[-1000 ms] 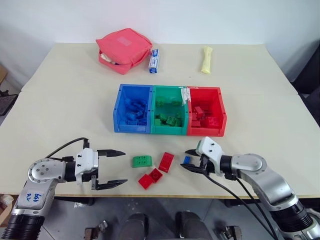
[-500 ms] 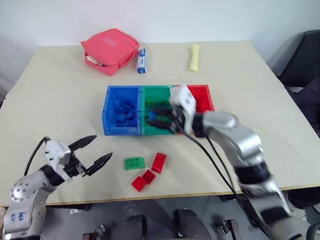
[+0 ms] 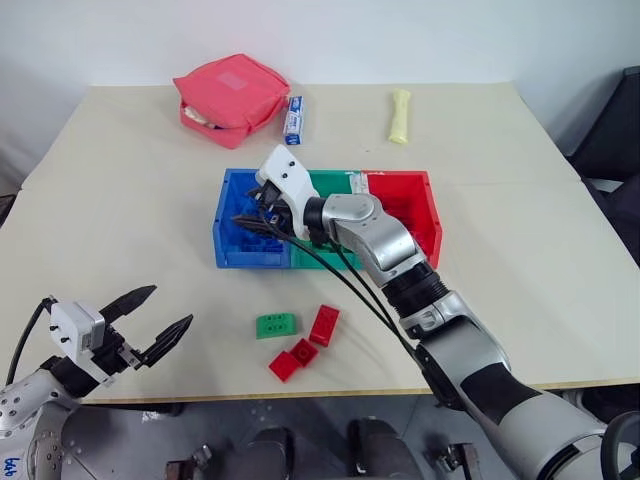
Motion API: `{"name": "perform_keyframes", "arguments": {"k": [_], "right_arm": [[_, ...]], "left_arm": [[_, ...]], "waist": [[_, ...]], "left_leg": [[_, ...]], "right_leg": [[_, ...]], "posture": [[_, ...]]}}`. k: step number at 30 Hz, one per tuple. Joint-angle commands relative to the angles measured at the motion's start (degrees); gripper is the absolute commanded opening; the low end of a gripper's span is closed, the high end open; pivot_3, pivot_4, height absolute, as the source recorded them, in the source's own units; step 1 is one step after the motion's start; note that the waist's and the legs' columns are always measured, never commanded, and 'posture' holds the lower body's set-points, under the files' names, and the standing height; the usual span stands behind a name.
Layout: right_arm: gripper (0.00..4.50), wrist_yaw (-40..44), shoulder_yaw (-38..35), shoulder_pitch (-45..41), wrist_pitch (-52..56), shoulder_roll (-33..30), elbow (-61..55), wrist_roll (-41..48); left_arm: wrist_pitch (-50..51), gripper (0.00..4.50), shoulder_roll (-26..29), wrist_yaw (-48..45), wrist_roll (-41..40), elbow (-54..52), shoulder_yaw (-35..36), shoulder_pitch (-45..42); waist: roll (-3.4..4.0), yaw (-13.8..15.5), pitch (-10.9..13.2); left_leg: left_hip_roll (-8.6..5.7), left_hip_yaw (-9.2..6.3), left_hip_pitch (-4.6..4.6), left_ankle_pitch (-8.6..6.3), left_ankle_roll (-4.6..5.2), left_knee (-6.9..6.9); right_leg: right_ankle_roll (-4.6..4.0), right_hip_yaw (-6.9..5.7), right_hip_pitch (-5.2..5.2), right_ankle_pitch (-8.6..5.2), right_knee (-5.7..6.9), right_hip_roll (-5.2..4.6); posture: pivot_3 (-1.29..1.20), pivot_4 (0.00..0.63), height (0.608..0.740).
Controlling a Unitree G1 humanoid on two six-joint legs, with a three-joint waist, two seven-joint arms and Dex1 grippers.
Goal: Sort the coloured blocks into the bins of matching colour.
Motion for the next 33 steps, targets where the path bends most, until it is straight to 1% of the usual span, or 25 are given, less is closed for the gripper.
{"name": "perform_keyframes", "arguments": {"k": [1,2,3,6,8,10,12,14,16,17,18,20,23,26,27,33], "right_arm": [[4.01,5.0,-2.6,3.4,-1.0,-3.4,-10.1,2.8],[4.34,6.8,-3.1,5.5,-0.9,-5.1,-13.8,3.9],[4.42,8.3,-3.6,7.6,0.1,-6.9,-17.1,5.1],[4.42,10.7,-5.3,13.4,2.8,-12.2,-24.8,7.2],[4.42,12.8,-7.9,18.3,3.0,-16.8,-31.0,9.3],[4.42,14.1,-9.8,21.7,3.6,-19.9,-35.2,11.4],[4.42,17.0,-13.9,28.5,0.8,-24.8,-39.3,13.6],[4.42,21.6,-16.6,34.5,-7.2,-29.0,-41.8,13.6],[4.42,24.0,-18.7,40.7,-10.6,-33.2,-44.0,13.2],[4.42,25.9,-20.7,45.2,-10.9,-36.0,-45.2,14.0],[4.42,27.9,-23.4,49.8,-12.0,-37.6,-46.2,15.8],[4.42,29.4,-27.7,57.2,-12.3,-40.2,-47.4,18.2],[4.42,30.9,-31.7,64.9,-11.9,-43.3,-47.8,19.4],[4.42,30.5,-32.2,66.1,-10.8,-44.6,-47.6,20.3],[4.42,30.6,-31.2,65.3,-11.0,-44.7,-47.4,19.8],[4.42,28.9,-20.1,54.8,-6.1,-43.2,-47.1,17.8]], "left_arm": [[0.7,4.5,2.2,-1.8,-0.9,-1.9,-1.1,-1.3],[0.9,4.5,2.8,-2.5,-0.8,-1.9,-1.9,-2.1],[1.3,4.5,3.3,-2.9,-0.8,-1.9,-2.7,-3.0],[1.8,4.5,4.7,-4.0,-0.5,-0.8,-4.8,-6.3],[1.5,4.5,5.8,-5.8,0.2,-0.1,-6.8,-8.6],[1.9,4.5,6.2,-6.5,0.3,0.1,-7.7,-9.7],[0.7,4.5,7.5,-9.1,1.7,0.8,-10.1,-10.9],[0.1,4.5,9.1,-10.6,3.8,1.7,-12.4,-12.0],[1.7,4.5,9.8,-11.0,3.5,2.1,-13.6,-13.9],[2.6,4.5,10.2,-11.2,3.1,2.7,-14.0,-15.4],[2.2,4.5,10.5,-12.0,3.2,3.9,-14.2,-16.8],[0.2,4.5,11.6,-14.0,4.5,7.9,-14.2,-18.2],[-2.0,4.5,13.7,-18.6,5.2,13.1,-14.6,-18.9],[-0.3,4.5,14.8,-21.9,3.8,14.4,-15.8,-20.0],[-0.4,4.5,14.7,-22.3,4.0,14.7,-16.1,-20.4],[-3.1,4.5,13.2,-23.2,4.9,14.3,-17.1,-21.0]], "waist": [[0.0,0.1,0.0],[0.0,0.3,0.0],[0.0,0.5,0.0],[0.0,0.7,0.0],[0.0,0.8,0.0],[0.03,0.8,0.0],[0.02,0.9,0.0],[0.02,0.9,0.0],[0.06,0.6,0.0],[0.08,0.9,0.1],[0.05,1.1,0.0],[0.04,1.5,0.1],[0.08,1.1,0.1],[0.1,0.7,0.1],[0.1,0.9,0.1],[0.1,0.9,0.1]], "left_leg": [[0.0,-0.01,0.0,0.01,-0.01,-0.02],[0.01,-0.03,0.0,0.01,-0.01,-0.02],[0.0,-0.03,-0.01,0.01,-0.01,-0.01],[-0.02,0.0,-0.01,-0.02,0.04,0.05],[-0.01,0.0,-0.01,-0.01,0.03,0.03],[0.0,0.02,-0.02,-0.01,0.03,-0.01],[0.01,0.02,-0.02,-0.01,0.02,-0.07],[0.03,0.05,-0.02,-0.01,0.03,-0.09],[0.05,0.12,0.0,-0.01,0.03,-0.12],[0.07,0.24,0.01,-0.01,0.04,-0.12],[0.07,0.22,0.0,0.0,0.07,-0.12],[0.15,0.11,0.02,-0.06,0.15,-0.1],[0.15,0.22,0.21,-0.08,0.23,-0.09],[0.3,0.22,0.45,-0.12,0.28,-0.17],[0.31,0.19,0.48,-0.12,0.28,-0.16],[0.32,0.14,0.51,-0.16,0.24,-0.16]], "right_leg": [[0.0,-0.01,0.0,0.0,0.0,0.0],[0.0,-0.03,0.01,0.0,0.0,0.0],[0.0,-0.04,0.03,0.0,-0.03,-0.01],[0.0,-0.01,0.08,0.0,-0.07,-0.02],[0.0,-0.01,0.09,0.0,-0.1,-0.02],[0.0,0.0,0.08,0.0,-0.14,-0.01],[0.0,0.0,0.08,0.0,-0.2,-0.01],[0.0,0.01,0.12,0.0,-0.31,0.0],[0.01,0.03,0.16,0.0,-0.4,0.02],[0.01,0.09,0.15,0.0,-0.39,0.03],[0.02,0.07,0.16,-0.01,-0.39,0.03],[0.01,0.0,0.27,-0.01,-0.48,0.08],[0.02,0.06,0.48,-0.01,-0.51,0.08],[0.01,0.04,0.85,-0.01,-0.82,0.15],[0.0,0.01,0.9,-0.01,-0.83,0.15],[0.01,0.0,0.92,-0.01,-0.86,0.12]], "posture": [[0.0,0.15,0.74],[0.0,0.15,0.74],[0.0,0.15,0.74],[0.0,0.15,0.74],[0.0,0.15,0.74],[0.0,0.15,0.74],[0.0,0.15,0.74],[0.0,0.15,0.74],[0.0,0.15,0.74],[0.0,0.15,0.74],[0.0,0.15,0.74],[0.0,0.15,0.74],[0.0,0.15,0.74],[0.0,0.15,0.74],[0.0,0.15,0.74],[0.0,0.15,0.74]]}}
